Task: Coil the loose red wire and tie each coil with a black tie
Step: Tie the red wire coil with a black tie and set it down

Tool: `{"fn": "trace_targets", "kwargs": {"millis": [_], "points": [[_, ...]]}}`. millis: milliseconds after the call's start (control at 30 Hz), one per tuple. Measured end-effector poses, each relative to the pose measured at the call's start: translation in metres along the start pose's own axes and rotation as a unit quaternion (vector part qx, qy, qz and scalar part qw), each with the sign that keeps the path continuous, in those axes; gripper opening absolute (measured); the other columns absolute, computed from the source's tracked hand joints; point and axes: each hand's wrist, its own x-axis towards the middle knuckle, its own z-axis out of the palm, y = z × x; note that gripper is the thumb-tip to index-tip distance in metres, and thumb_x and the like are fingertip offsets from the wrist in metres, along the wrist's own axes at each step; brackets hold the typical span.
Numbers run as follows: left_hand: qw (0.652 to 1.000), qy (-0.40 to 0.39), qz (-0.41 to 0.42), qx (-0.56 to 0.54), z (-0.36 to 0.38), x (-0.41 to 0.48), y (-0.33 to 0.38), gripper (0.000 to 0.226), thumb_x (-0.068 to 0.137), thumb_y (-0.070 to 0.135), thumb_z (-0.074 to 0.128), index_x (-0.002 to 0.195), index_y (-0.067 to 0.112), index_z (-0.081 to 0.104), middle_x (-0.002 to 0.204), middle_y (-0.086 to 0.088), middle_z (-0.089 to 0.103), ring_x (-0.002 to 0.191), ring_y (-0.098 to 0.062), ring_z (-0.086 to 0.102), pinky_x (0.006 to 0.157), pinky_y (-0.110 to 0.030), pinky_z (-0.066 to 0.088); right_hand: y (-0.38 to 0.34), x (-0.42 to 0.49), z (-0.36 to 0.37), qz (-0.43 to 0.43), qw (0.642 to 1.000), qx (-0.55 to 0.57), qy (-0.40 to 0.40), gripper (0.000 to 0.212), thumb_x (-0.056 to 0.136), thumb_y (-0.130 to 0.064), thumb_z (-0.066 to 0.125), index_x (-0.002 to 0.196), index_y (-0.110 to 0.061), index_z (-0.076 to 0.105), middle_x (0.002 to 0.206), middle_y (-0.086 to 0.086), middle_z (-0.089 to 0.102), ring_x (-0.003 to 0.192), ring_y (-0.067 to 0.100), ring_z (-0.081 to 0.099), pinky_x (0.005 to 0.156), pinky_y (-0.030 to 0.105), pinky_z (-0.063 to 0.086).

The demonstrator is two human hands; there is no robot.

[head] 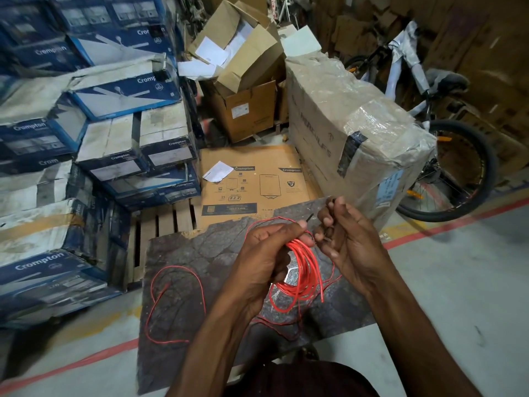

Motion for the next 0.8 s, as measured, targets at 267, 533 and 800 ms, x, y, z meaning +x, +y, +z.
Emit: {"fn": "trace_targets", "kwargs": {"millis": [267,533,800], "points": [[1.000,0.009,0.010,0.006,-0.007,-0.001,-0.004,0.030,0.084,0.039,0.070,0.067,0.015,0.074,0.054,-0.004,0.023,0.040,-0.011,0.018,0.044,-0.027,0.013,-0.001,0.003,0.012,0.014,0.998,0.053,-0.022,0.015,0.097,-0.033,0.048,0.093,-0.018,0.048,0.073,-0.005,0.047,0.061,0.005,0.048,0.044,0.018,0.021],[0.998,0.026,0.000,-0.060,-0.013,-0.002,0.003,0.028,0.075,0.039,0.072,0.065,0.013,0.073,0.042,0.006,0.020,0.035,-0.005,0.014,0.039,-0.017,0.010,-0.005,0.006,0.016,0.006,0.997,0.066,0.030,0.008,0.090,-0.025,0.061,0.092,-0.017,0.058,0.078,-0.004,0.061,0.070,0.006,0.062,0.051,0.014,0.046],[0.928,0.026,-0.060,-0.366,-0.015,0.000,0.003,0.025,0.088,0.033,0.065,0.069,0.016,0.066,0.037,0.009,0.015,0.029,-0.006,0.008,0.033,-0.013,0.007,-0.014,0.002,0.027,0.057,0.986,0.152,0.038,0.029,0.081,0.003,0.064,0.104,-0.014,0.063,0.095,0.004,0.076,0.087,0.013,0.076,0.075,0.018,0.061]]}}
